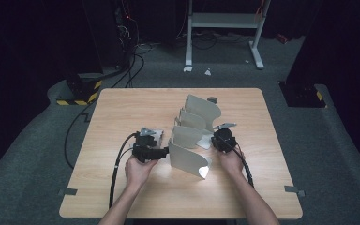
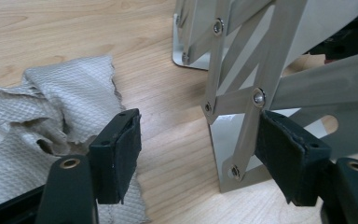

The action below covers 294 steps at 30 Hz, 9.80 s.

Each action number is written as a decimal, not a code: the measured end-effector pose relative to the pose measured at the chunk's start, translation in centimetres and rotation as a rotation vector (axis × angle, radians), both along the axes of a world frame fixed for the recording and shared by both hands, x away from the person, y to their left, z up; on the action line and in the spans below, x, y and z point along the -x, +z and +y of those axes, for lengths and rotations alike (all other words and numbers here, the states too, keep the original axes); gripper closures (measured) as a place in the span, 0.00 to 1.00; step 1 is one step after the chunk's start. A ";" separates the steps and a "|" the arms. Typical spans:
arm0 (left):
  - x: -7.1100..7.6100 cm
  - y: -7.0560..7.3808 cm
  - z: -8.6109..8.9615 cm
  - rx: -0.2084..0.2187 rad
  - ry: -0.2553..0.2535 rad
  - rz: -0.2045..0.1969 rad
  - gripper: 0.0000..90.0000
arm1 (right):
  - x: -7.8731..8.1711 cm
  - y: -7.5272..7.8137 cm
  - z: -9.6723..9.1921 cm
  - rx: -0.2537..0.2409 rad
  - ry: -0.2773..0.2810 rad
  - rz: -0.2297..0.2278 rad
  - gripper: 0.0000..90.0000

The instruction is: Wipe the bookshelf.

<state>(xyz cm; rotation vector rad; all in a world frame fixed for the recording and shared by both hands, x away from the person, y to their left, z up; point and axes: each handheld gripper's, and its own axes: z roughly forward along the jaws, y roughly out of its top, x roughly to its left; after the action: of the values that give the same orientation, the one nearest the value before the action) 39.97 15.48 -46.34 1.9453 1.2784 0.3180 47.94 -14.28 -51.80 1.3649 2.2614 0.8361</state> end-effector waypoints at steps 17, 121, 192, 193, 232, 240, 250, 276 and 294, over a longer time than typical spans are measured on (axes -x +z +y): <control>1.3 -0.1 -1.1 0.008 -0.030 -0.004 0.34 | -0.3 0.0 0.2 -0.008 0.011 0.004 0.91; -0.9 -0.8 -1.4 0.076 -0.230 0.020 0.95 | 4.9 -1.3 -2.1 -0.043 0.013 -0.115 0.51; -0.6 -1.7 -3.1 0.039 -0.260 0.012 0.95 | 5.1 -1.3 -2.2 -0.041 0.027 -0.116 0.51; -0.7 -1.9 -3.1 0.035 -0.260 0.016 0.95 | 5.1 -1.3 -2.2 -0.041 0.026 -0.116 0.51; 2.9 4.0 -1.5 0.156 -0.262 -0.133 0.94 | 5.2 -1.3 -2.1 -0.041 0.027 -0.116 0.51; 3.8 4.5 -1.7 0.131 -0.256 -0.149 0.94 | 5.2 -1.3 -2.1 -0.041 0.027 -0.116 0.51; 3.7 1.3 -2.6 0.098 -0.239 -0.064 0.94 | 5.2 -1.3 -2.1 -0.043 0.025 -0.114 0.52; 1.6 -1.3 -1.8 0.079 -0.216 0.012 0.95 | 5.7 -1.3 -1.5 -0.043 0.075 -0.126 0.77; -0.8 4.5 -1.8 0.129 -0.237 -0.118 0.94 | 5.9 -1.3 -0.5 -0.030 0.106 -0.136 0.91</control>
<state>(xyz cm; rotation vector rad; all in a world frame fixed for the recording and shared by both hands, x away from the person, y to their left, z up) 40.72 13.70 -41.84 1.9140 0.9578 0.2220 42.07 -14.75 -53.11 1.1714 2.2404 0.9701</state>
